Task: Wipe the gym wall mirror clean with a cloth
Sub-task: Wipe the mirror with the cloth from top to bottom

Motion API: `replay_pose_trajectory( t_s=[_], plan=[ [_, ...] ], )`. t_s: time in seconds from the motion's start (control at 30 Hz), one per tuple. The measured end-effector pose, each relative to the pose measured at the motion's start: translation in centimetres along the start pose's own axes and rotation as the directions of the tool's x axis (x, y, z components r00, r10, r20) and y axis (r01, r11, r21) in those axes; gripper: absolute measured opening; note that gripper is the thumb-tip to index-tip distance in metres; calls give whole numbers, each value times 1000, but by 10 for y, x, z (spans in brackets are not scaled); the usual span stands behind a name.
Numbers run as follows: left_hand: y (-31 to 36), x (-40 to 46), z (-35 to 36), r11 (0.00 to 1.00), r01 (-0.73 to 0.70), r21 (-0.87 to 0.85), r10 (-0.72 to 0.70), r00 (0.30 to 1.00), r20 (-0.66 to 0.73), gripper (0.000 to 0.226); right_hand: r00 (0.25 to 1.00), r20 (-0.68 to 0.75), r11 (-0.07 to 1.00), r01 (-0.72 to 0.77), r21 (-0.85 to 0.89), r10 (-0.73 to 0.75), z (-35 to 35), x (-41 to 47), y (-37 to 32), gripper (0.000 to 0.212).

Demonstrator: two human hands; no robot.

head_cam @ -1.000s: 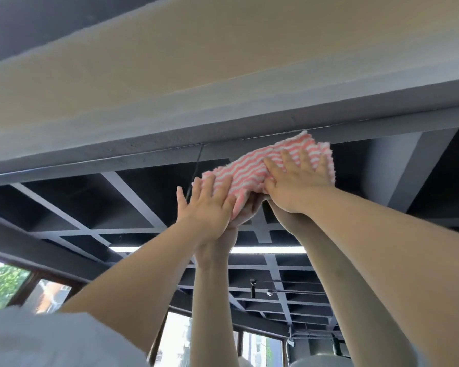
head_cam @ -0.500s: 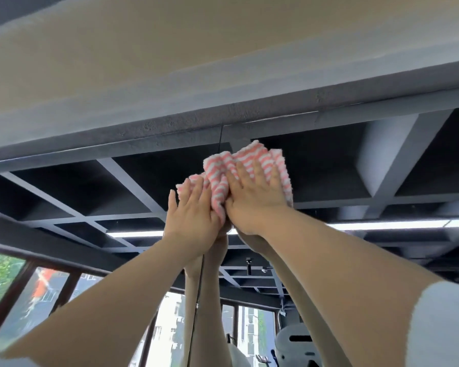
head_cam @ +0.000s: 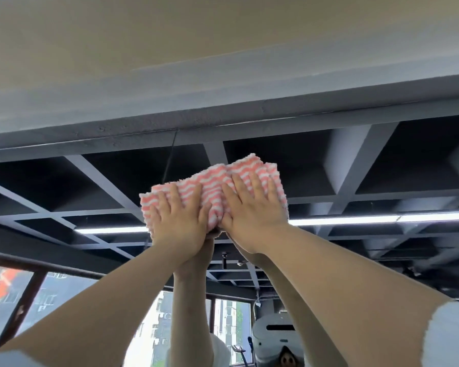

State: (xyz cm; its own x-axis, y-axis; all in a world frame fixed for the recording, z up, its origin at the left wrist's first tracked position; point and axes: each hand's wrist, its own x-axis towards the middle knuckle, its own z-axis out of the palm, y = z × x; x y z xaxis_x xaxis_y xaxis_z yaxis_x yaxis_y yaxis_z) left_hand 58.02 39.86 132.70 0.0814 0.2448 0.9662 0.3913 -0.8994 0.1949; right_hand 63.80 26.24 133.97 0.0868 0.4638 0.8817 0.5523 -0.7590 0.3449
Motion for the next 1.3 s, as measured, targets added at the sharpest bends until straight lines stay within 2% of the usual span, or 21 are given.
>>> replay_pose_trajectory(
  t_s=[0.27,0.63,0.7,0.77,0.83,0.93,1.03,1.23,1.3],
  plan=[
    [113,-22,12,996,-62,70,61,998,11,55,995,16,995,-96,-16,96,-1,-45,105,65],
    [275,-69,28,962,-274,8,274,961,42,64,966,38,965,-255,-54,257,-2,-141,256,63],
    [299,-81,31,946,-324,9,323,945,58,66,955,43,955,-291,-54,293,1,-159,275,71],
    [316,-93,33,926,-377,6,376,924,74,65,948,28,948,-315,-42,316,6,-176,288,88],
    [325,-104,34,901,-433,-9,433,897,87,61,934,34,935,-354,-30,354,10,-192,292,90],
    [326,-113,36,868,-497,-18,496,863,95,57,919,57,921,-389,-19,390,16,-209,283,73],
    [315,-113,38,850,-527,-4,525,846,98,57,909,62,910,-414,7,412,17,-209,263,68],
    [256,-107,36,874,-486,18,482,871,100,56,926,90,928,-371,23,368,18,-186,204,68],
    [231,-102,36,880,-474,27,471,880,63,62,935,86,937,-348,32,344,20,-179,182,68]
  ],
)
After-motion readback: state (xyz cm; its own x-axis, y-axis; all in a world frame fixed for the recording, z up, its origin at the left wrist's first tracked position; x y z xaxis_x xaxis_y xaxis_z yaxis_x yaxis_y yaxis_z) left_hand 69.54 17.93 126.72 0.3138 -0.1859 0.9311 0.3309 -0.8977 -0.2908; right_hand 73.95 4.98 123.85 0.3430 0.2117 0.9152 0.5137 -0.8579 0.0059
